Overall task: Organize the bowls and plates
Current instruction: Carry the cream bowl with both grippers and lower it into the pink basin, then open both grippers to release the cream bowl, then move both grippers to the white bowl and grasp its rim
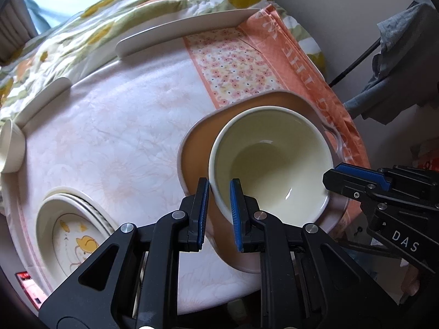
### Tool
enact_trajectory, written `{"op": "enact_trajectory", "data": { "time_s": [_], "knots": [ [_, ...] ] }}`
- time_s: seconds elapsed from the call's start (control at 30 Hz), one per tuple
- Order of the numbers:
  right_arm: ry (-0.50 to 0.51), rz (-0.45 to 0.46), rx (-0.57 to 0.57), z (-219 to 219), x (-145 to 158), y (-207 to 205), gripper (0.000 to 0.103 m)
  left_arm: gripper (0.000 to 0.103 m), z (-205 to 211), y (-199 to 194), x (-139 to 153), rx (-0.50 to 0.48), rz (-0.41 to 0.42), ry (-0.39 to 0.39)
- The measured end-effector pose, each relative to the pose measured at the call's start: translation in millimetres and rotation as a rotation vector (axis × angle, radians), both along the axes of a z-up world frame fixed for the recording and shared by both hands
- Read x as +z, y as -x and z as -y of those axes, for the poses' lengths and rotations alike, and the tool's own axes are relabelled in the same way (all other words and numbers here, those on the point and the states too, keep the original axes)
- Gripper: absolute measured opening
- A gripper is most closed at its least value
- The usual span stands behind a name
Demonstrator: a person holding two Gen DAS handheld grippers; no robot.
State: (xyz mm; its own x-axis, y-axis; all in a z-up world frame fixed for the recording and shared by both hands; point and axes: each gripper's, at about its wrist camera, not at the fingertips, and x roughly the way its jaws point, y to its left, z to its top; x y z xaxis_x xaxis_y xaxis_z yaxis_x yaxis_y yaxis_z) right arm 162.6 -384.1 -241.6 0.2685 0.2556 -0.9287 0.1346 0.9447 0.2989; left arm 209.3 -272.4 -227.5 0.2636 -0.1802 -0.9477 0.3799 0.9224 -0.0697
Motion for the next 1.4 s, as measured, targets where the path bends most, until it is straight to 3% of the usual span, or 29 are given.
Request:
{"op": "enact_trajectory", "data": {
  "time_s": [0.27, 0.3, 0.33, 0.37, 0.4, 0.43, 0.47, 0.53, 0.8, 0.9, 1.17, 1.27, 1.33, 1.4],
  "knots": [
    [-0.009, 0.121, 0.019, 2.7, 48.7, 6.3, 0.014, 0.016, -25.2, 8.5, 53.5, 0.062, 0.086, 0.063],
    [-0.013, 0.137, 0.03, 0.7, 55.6, 4.2, 0.015, 0.026, -31.3, 9.4, 61.8, 0.08, 0.097, 0.07],
    [-0.015, 0.154, 0.041, -1.2, 63.1, 1.7, 0.018, 0.047, -37.9, 10.5, 70.0, 0.098, 0.111, 0.073],
    [-0.016, 0.172, 0.05, -4.1, 70.8, -1.7, 0.031, 0.063, -44.3, 12.0, 77.5, 0.117, 0.13, 0.073],
    [-0.018, 0.192, 0.058, -5.8, 78.1, -5.1, 0.04, 0.09, -53.2, 13.9, 86.8, 0.144, 0.163, 0.073],
    [-0.022, 0.216, 0.067, -7.9, 85.1, -9.3, 0.068, 0.099, -63.4, 16.7, 96.9, 0.173, 0.205, 0.079],
    [-0.024, 0.242, 0.079, -11.4, 92.4, -14.6, 0.094, 0.099, -72.6, 17.3, 104.2, 0.197, 0.233, 0.084],
    [-0.019, 0.288, 0.108, -20.5, 104.3, -24.3, 0.102, 0.099, -94.0, 18.6, 116.4, 0.249, 0.26, 0.087],
    [-0.026, 0.438, 0.333, -98.1, 134.8, -77.4, 0.102, 0.099, -196.5, 14.8, 133.8, 0.486, 0.272, 0.087],
    [-0.025, 0.387, 0.446, -143.8, 136.3, -104.1, 0.102, 0.099, -246.9, 6.1, 133.9, 0.582, 0.246, 0.113],
    [-0.016, 0.27, 0.581, -264.5, 108.6, -174.2, 0.102, 0.098, -377.9, -29.4, 103.0, 0.797, 0.154, 0.238],
    [-0.015, 0.22, 0.634, -310.8, 87.7, -199.9, 0.102, 0.084, -411.0, -49.2, 74.9, 0.845, 0.098, 0.303],
    [0.01, 0.188, 0.669, -340.6, 69.4, -217.4, 0.102, 0.068, -428.7, -61.8, 51.5, 0.877, 0.067, 0.346],
    [0.029, 0.163, 0.685, -359.8, 51.9, -232.4, 0.097, 0.059, -440.1, -73.4, 25.9, 0.905, 0.025, 0.391]
  ]
}}
